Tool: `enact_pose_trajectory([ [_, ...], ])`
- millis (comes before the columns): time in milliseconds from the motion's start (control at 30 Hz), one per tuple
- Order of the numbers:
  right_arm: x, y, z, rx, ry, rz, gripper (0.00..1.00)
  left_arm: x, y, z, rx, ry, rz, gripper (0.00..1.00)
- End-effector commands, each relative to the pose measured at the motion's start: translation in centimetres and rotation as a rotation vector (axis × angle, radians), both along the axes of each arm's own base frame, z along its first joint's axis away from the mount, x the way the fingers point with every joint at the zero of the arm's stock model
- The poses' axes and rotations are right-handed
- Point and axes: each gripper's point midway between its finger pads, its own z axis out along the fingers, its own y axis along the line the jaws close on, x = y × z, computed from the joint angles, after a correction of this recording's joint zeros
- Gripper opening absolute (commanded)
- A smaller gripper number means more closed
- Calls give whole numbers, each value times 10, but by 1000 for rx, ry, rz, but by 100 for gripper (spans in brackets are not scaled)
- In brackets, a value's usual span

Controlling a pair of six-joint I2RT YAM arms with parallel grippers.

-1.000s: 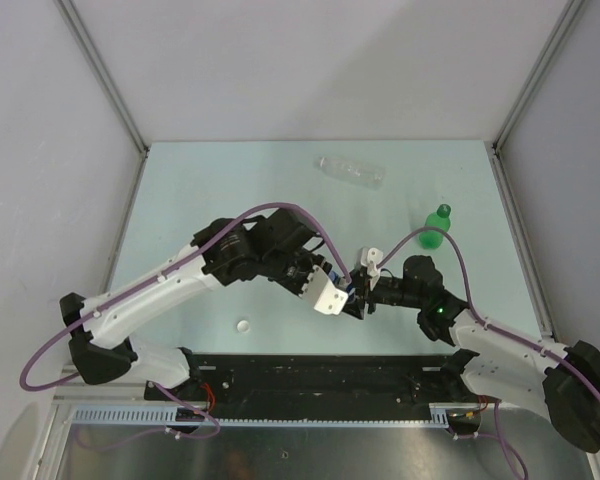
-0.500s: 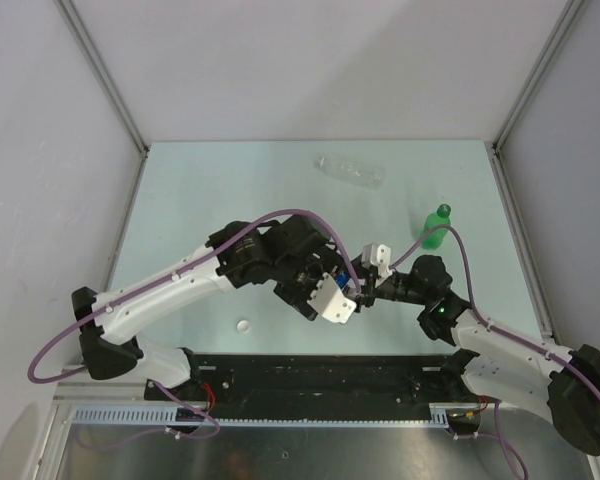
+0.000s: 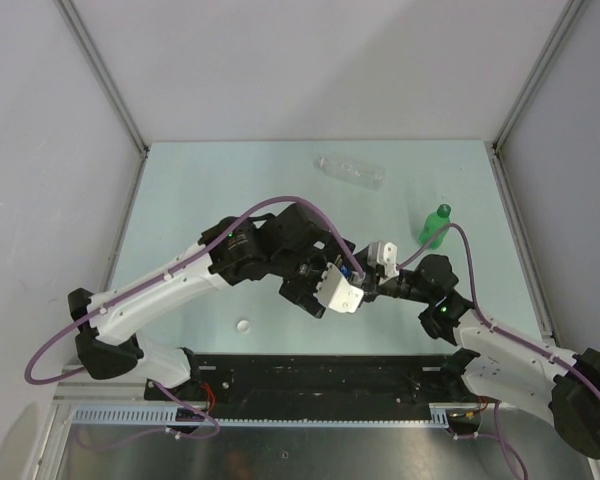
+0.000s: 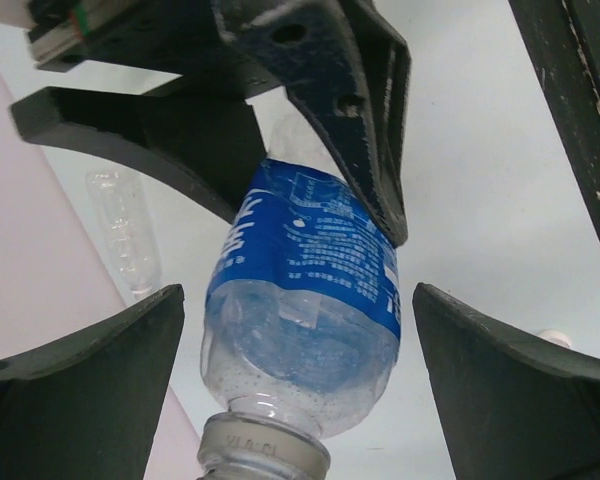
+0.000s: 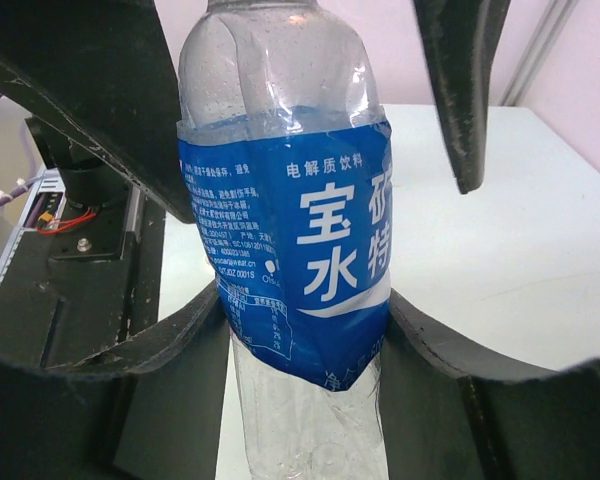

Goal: Screw on the bottle caps
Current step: Screw the bottle cap onto the plastic bottle.

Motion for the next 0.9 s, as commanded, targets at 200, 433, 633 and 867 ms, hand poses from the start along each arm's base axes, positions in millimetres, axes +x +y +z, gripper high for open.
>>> enact_pose_trajectory([
  [200, 8, -6, 54, 102, -125, -40, 0, 9, -16, 51, -191, -44, 87, 100],
  [433, 8, -7, 45, 71, -102, -41, 0, 14, -16, 69, -270, -59, 146, 100],
  [633, 9, -10, 40, 50, -79, -51, 0, 21, -8, 80, -291, -113, 177, 99],
  [867, 13, -12, 37, 42, -73, -67, 0, 18, 0, 90, -342, -107, 205, 100],
])
